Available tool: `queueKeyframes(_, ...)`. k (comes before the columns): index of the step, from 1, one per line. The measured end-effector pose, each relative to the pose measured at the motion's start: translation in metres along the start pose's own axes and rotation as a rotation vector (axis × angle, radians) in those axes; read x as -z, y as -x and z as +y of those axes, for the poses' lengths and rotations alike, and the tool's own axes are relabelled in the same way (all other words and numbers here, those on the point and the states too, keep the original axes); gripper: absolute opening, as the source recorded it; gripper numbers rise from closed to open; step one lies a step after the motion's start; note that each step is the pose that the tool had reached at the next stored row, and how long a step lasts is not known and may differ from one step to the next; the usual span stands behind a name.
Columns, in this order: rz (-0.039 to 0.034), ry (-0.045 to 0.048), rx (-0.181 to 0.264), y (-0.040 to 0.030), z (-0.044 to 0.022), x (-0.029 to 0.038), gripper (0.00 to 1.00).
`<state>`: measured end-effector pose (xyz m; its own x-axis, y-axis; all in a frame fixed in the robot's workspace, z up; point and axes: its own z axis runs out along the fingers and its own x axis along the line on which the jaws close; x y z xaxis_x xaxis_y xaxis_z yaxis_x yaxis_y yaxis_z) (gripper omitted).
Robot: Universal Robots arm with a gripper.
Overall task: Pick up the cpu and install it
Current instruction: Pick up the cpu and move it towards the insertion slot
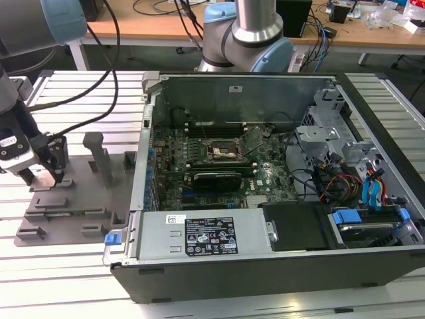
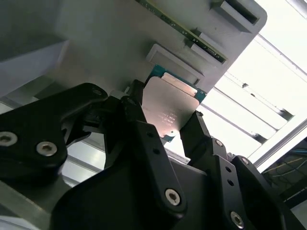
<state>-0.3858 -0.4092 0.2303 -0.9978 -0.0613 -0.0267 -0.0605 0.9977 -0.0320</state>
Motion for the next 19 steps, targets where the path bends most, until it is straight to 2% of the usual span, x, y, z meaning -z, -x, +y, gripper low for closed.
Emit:
queueKeyframes(6,0.0,0.0,0.0,0.0002,-0.0002,0.0071,0.55)
queueKeyframes(13,0.0,0.0,0.0,0.0006,-0.0007,0.0218,0.55)
queueKeyframes(19,-0.0001,0.0,0.0,0.0008,-0.0009,0.0281,0.55)
